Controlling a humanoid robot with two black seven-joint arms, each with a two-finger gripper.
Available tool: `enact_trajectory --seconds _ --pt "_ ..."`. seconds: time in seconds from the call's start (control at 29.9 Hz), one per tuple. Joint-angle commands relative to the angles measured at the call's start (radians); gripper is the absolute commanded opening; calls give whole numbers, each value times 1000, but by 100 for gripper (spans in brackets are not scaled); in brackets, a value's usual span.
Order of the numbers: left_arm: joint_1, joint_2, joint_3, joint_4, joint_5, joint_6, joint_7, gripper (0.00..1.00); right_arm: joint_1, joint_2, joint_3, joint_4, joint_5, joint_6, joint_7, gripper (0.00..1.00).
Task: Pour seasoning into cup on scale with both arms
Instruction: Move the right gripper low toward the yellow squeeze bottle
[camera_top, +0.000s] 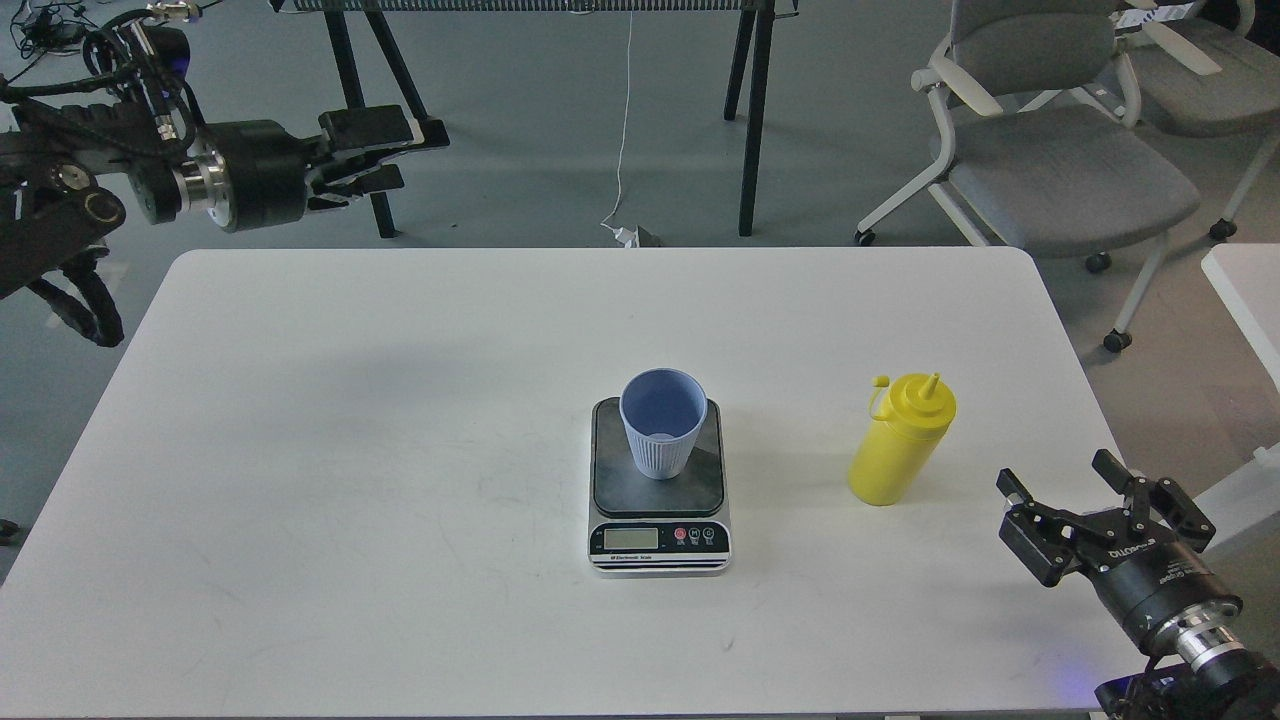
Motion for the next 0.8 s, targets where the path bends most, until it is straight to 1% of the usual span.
enact_trajectory --seconds 0.0,0.2,0.37,0.77 --pt "12 1 -7 0 1 0 0 99 7 26 -1 -22 -35 0 0 100" --pt "21 5 -9 0 1 0 0 99 26 104 -1 -29 -118 0 -2 100" --pt "21 3 -10 0 1 0 0 99 69 152 -1 -41 -134 0 -2 100" --pt "23 5 -10 0 1 0 0 99 119 193 -57 -124 -155 0 -3 100"
